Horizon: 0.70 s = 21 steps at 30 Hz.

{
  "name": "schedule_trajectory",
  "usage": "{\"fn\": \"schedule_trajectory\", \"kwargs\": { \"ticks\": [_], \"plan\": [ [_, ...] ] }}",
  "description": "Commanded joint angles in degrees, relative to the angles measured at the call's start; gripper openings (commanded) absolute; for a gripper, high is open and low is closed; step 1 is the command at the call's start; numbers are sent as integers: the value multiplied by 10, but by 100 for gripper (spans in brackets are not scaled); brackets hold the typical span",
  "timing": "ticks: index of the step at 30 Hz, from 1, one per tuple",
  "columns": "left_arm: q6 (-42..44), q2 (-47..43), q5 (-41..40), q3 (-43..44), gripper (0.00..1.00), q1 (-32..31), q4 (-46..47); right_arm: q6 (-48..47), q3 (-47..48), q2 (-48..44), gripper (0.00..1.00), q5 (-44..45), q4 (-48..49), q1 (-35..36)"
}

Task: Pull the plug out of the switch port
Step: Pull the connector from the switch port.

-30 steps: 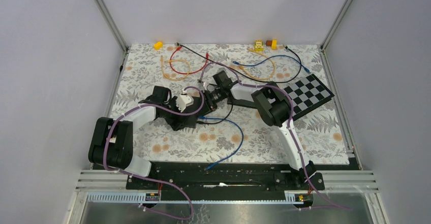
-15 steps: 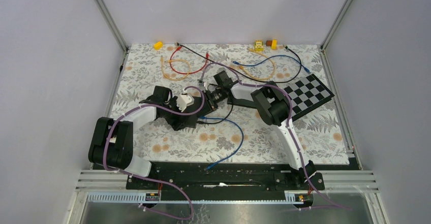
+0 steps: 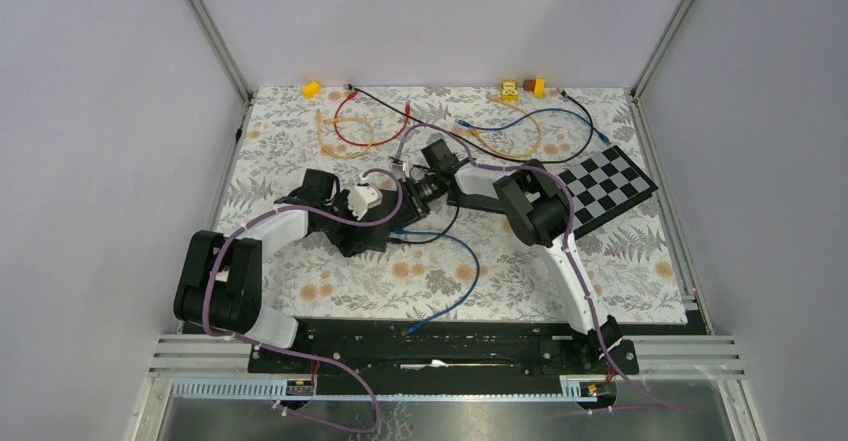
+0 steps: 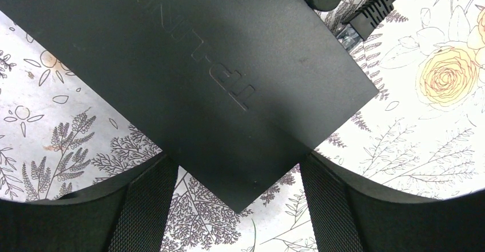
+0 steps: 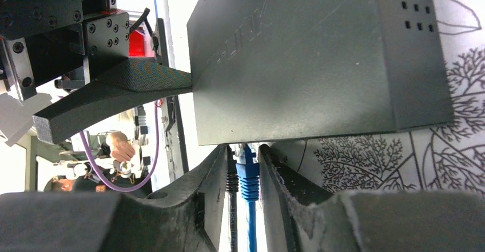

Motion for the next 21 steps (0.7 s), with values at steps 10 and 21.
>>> {"fn": "schedule_trajectory", "kwargs": {
  "ticks": [10,21],
  "plan": [
    [-32,-20,9,-17,76,-19,41,2,4,46,30,80,-42,-10],
    [-44,-61,2,-37,81,-37,41,28,2,55,11,81,-35,-13]
  ]
}}
